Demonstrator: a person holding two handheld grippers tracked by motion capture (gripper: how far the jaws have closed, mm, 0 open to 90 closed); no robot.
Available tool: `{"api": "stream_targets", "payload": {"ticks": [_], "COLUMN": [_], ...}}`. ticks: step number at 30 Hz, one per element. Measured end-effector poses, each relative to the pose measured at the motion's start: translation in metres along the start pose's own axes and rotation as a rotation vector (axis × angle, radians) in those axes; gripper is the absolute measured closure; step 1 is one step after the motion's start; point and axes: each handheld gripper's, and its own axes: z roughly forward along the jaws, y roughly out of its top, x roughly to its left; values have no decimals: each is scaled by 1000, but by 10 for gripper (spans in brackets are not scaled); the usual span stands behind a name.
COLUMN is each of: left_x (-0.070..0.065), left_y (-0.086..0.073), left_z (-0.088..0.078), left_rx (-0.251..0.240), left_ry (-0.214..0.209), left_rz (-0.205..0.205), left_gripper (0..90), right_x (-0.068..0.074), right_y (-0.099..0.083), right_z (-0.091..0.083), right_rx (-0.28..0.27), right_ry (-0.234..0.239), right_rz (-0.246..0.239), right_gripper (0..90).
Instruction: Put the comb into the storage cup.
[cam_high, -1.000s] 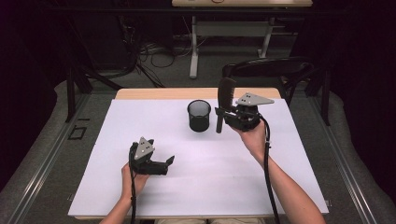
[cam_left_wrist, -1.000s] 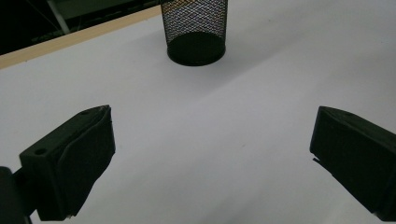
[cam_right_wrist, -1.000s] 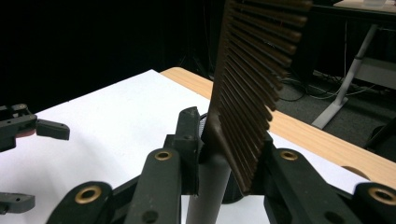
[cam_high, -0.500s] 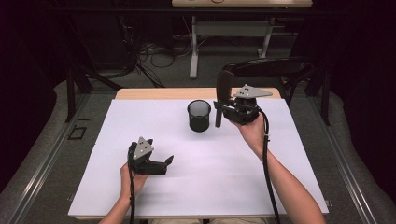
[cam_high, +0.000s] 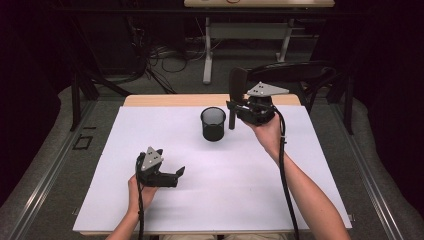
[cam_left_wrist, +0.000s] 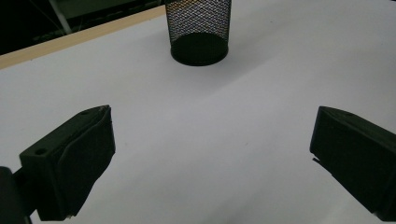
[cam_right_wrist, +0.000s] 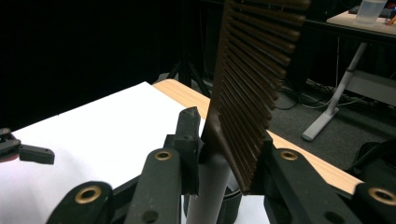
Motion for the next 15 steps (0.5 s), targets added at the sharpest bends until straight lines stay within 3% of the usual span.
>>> {"api": "stream_targets", "payload": {"ticks": [15], "left_x": [1], "left_y": [1], "left_z": [0], "left_rx": [-2], "left_ry": [-7], "left_rz": [3], "left_gripper": [1], "right_x": [-5], "right_y": [8], "right_z": [11], "right_rx": [-15], "right_ry": [-20], "right_rz": [-5], "right_gripper": [732]}}
